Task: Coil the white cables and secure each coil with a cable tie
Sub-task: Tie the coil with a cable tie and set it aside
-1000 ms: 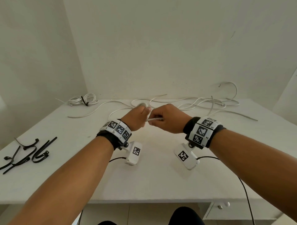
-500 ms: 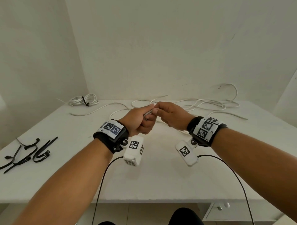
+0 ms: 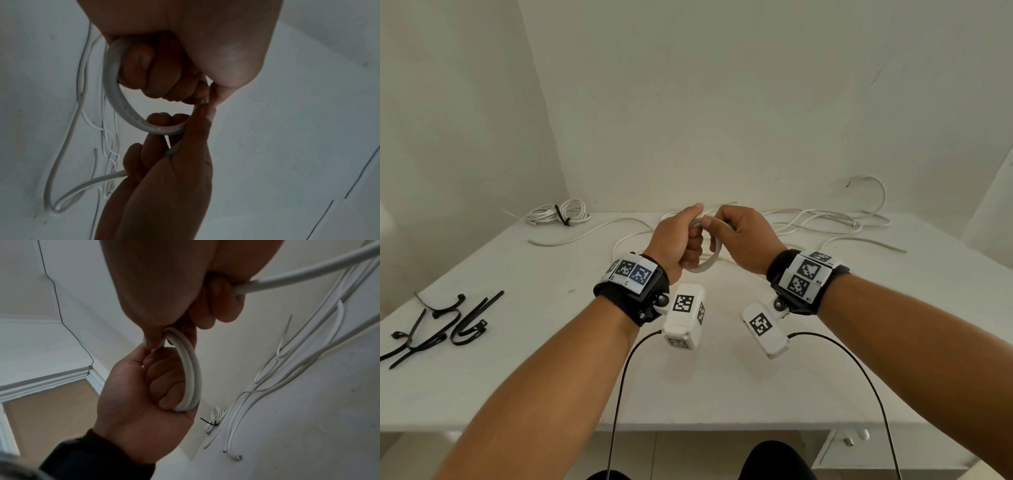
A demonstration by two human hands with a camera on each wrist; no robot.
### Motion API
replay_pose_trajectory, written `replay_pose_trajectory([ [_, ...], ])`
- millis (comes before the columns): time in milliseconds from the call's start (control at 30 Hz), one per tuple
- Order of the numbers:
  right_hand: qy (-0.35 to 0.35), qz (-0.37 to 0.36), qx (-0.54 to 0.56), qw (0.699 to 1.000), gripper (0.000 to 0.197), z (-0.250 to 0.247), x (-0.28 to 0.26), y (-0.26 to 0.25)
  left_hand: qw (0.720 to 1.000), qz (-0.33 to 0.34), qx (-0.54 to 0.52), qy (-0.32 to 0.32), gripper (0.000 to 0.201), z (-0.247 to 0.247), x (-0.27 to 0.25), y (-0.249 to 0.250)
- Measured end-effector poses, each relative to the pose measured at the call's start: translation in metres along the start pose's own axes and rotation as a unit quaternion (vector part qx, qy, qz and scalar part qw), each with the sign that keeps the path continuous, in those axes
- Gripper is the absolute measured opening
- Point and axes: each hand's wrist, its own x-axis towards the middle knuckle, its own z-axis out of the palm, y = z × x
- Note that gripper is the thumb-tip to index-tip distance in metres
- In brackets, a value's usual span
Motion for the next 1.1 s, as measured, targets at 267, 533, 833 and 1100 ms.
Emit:
replay_pose_trajectory([
  [267, -0.003, 0.019, 0.022, 1.000, 0.029, -0.006, -0.013, 0.018, 0.996, 0.022, -0.089, 0.021, 0.051, -0.004, 0.000, 0.011],
  [533, -0.090, 0.023, -0.106, 0.990, 0.033, 0.006, -0.016, 0.013, 0.977, 0.047, -0.205, 0.020, 0.046, 0.004, 0.009, 0.012],
  [833, -0.188, 0.003, -0.218, 0.958, 0.027, 0.024, -0.033, 0.006, 0.975, 0.150, -0.126, 0.106, 0.036, 0.001, 0.017, 0.014],
  [1100, -0.273, -0.038, -0.248, 0.929, 0.024, 0.005, -0.016, -0.017, 0.958, 0.212, 0.181, 0.068, 0.024, -0.002, 0.020, -0.009],
])
